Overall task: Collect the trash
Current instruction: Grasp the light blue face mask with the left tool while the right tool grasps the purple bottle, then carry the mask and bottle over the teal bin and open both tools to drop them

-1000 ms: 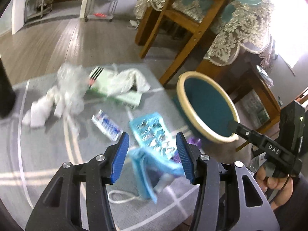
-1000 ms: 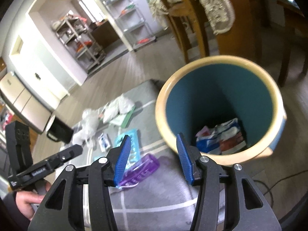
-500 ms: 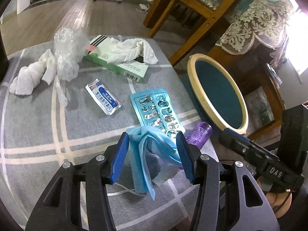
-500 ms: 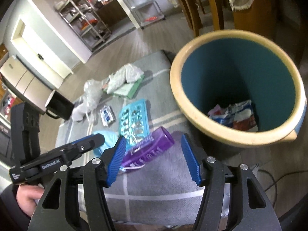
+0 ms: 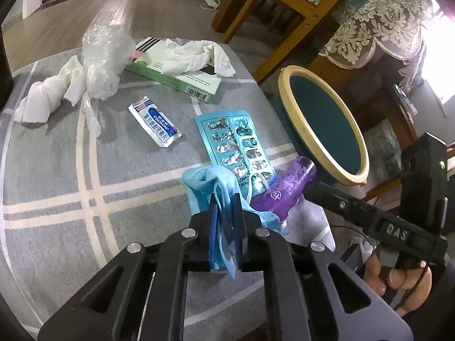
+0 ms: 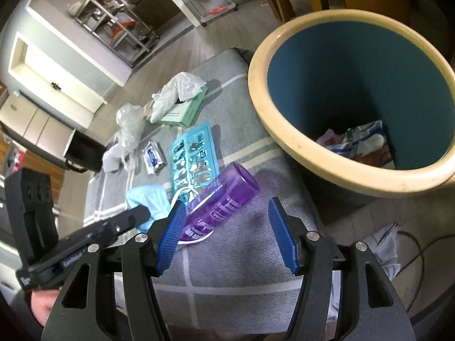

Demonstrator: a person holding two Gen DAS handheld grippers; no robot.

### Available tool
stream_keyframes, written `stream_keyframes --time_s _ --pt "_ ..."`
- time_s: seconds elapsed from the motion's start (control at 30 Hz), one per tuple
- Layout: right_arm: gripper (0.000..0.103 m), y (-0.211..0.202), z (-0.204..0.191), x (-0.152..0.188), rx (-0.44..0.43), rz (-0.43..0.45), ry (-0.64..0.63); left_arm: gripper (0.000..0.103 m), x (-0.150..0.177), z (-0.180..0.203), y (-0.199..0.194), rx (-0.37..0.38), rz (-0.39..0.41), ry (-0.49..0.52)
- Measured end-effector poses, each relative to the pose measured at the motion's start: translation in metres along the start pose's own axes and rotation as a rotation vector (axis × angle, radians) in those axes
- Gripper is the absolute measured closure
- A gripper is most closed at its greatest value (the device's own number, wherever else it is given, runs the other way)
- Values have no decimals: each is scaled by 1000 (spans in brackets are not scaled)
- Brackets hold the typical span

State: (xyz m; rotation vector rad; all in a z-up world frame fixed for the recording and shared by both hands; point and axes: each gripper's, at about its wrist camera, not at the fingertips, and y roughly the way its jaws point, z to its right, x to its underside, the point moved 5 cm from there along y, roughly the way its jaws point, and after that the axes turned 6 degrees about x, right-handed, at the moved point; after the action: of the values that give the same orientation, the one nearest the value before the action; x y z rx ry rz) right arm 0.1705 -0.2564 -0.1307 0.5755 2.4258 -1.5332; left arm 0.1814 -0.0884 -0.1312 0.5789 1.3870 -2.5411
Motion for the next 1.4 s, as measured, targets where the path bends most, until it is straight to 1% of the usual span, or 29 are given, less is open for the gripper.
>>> stream_keyframes --time_s 0.17,0.37,0.67,0.7,0.73,0.77,0.8,0.93,1.03,1.2,1.4 --pt "41 8 -1 1 -22 -24 29 97 15 4 -5 16 -14 19" --pt "41 19 -14 2 -35 -41 2 97 33 16 -7 25 -35 66" --pt "41 28 -22 -8 -32 -10 7 97 40 31 -1 14 -62 135" --pt "42 29 -23 -9 -30 -6 4 97 40 31 -1 13 -64 138" --pt "51 30 -24 -10 -29 -5 -1 97 41 31 -1 11 -67 141" --pt "58 32 -25 -10 -25 -9 -7 97 42 31 -1 8 -69 143" --pt "66 34 -25 -10 -19 -11 -13 97 42 32 0 6 -69 144" --pt "68 35 -22 -12 -49 -13 10 97 40 31 2 -3 -68 137" --pt "68 27 -19 -15 -85 9 39 97 40 28 2 -8 -64 127" --pt "69 2 -19 -22 -155 69 82 97 39 26 -2 -6 -51 116" --pt "69 -27 -26 -29 -166 143 49 97 35 21 -15 3 -21 97"
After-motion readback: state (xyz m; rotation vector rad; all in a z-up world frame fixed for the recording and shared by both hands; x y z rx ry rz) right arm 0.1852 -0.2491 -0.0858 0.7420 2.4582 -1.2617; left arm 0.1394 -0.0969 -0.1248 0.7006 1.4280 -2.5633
